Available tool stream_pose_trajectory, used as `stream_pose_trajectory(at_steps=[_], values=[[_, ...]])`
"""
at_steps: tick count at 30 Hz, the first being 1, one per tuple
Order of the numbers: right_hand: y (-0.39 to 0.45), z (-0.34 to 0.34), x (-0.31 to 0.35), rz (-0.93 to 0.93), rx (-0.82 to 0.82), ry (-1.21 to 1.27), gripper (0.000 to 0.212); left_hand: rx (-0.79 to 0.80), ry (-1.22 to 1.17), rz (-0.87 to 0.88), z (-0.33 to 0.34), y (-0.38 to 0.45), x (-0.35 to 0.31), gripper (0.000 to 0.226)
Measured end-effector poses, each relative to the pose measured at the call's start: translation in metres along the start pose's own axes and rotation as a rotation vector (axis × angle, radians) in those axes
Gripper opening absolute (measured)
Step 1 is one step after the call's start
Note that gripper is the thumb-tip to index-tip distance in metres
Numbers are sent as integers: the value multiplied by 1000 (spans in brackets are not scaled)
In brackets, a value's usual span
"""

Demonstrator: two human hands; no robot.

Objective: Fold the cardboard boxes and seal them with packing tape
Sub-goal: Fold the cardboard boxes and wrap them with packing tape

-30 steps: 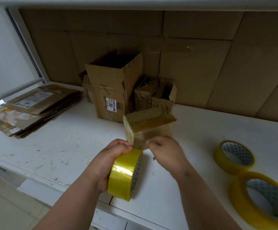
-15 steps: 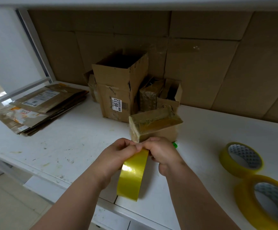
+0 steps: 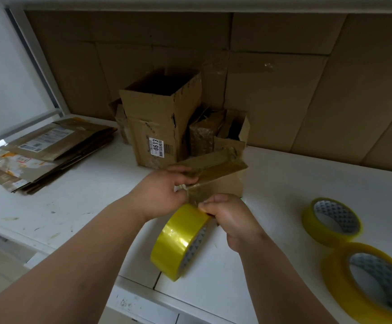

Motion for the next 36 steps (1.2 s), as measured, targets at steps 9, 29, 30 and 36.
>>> stream_pose_trajectory(at_steps=[9,29,30,36], values=[[-5,-15,-10,-23,-9,87,19,-92,-40,72,10,1,3,40],[-28,-23,7,-236,67,10,11,-135,138,37,-27,-11,31,48],[-30,-24,8,-240,76,8,11,-142,124,13,-27,-12,35,48],[-36,-38,12,-243,71,97,20,-251,38,-70,-30,-23,47,56]])
Point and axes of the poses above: each hand's wrist, its own y-axis towards the middle knuckle, its own z-axis out of the palm, x = y × z, the point moved 2 cm from there along y, towards the middle knuckle, and after that the axes turned 2 degrees about -z, right-handed, at the moved point
